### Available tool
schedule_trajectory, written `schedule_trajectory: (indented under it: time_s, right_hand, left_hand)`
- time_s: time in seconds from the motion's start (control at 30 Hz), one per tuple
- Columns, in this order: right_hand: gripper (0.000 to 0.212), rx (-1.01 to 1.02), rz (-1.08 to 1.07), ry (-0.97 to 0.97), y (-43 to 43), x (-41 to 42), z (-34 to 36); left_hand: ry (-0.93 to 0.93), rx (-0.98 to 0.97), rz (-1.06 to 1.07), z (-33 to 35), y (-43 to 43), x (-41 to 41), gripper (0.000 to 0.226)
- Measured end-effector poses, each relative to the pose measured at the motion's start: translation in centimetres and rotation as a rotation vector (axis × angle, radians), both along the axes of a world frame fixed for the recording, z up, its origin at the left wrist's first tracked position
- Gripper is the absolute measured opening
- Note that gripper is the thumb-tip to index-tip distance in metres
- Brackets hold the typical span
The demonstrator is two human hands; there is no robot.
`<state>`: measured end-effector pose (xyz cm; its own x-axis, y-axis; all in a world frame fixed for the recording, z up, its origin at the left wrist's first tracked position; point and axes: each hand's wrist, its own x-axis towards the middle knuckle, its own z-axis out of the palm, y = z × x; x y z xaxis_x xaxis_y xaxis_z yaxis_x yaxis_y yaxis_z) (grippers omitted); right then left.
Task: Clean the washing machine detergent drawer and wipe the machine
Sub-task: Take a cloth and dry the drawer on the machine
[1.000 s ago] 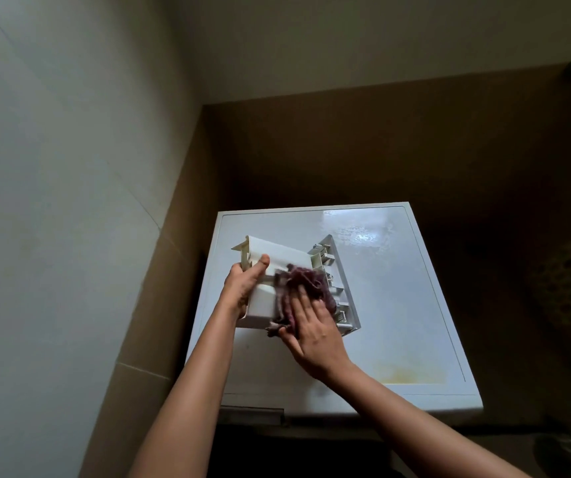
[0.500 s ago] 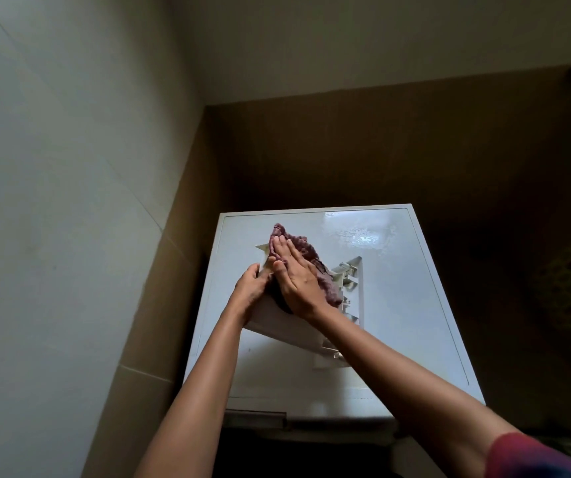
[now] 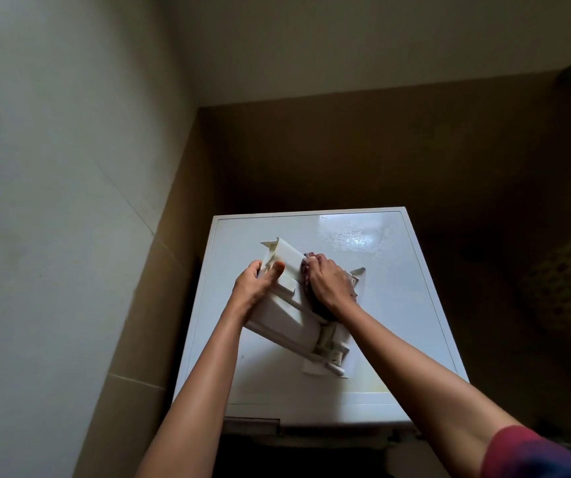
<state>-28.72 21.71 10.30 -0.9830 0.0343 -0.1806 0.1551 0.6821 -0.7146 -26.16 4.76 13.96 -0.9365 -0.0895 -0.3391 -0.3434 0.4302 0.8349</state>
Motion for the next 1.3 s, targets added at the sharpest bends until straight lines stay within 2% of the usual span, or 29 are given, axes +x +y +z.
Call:
schedule_trajectory:
  time_s: [0.13,0.3,0.4,0.57,0.7,0.83,0.93,1.0,1.1,1.17,1.3]
  right_hand:
    - [0.043,-0.275,0.137,0.067,-2.0,-1.2,3.3]
    - [0.043,-0.317,0.118,0.104,-1.4,-1.3,4.6]
    - [0.056,-0.332,0.02,-0.025,0.3,-1.1,2.8]
    - [0.037,-0.269,-0.094,-0.329,4.0,-0.1,0.0]
    - [0.056,-0.295,-0.137,-0.426,5.3,-0.6,-0.8]
    - [0.064,-0.451,-0.118,-0.286,4.1,-2.3,1.2]
    - [0.052,-0.686,-0.123,-0.163,3.2,-3.1,2.5]
    - [0.051,-0.731,-0.145,-0.112,2.5,-2.3,4.2]
    - [0.049,-0.812,-0.085,-0.088,2.2,-1.8,3.1]
    - [0.053,-0.848,-0.09,-0.139,2.3,-1.4,2.9]
    - [0.043,-0.893,-0.061,-0.168,2.9,-0.2,2.9]
  left_hand:
    - [0.012,-0.032,-0.126,0.4,0.1,-0.5,0.075]
    - [0.026,-0.067,-0.2,1.0,0.7,-0.8,0.071]
    - [0.028,-0.077,-0.207,1.1,1.1,-0.6,0.069]
    - [0.035,-0.082,-0.191,1.3,1.8,-0.5,0.06]
    - [0.061,-0.148,-0.285,2.1,2.9,-1.1,0.051]
    - [0.09,-0.267,-0.438,4.0,3.7,-2.5,0.048]
    - [0.123,-0.366,-0.535,4.3,3.7,-3.3,0.046]
    - [0.134,-0.401,-0.552,4.2,3.6,-3.4,0.049]
    - [0.147,-0.412,-0.57,4.4,3.4,-3.3,0.054]
    - [0.145,-0.405,-0.585,4.4,3.1,-3.2,0.057]
    - [0.142,-0.394,-0.659,4.3,2.5,-2.9,0.06]
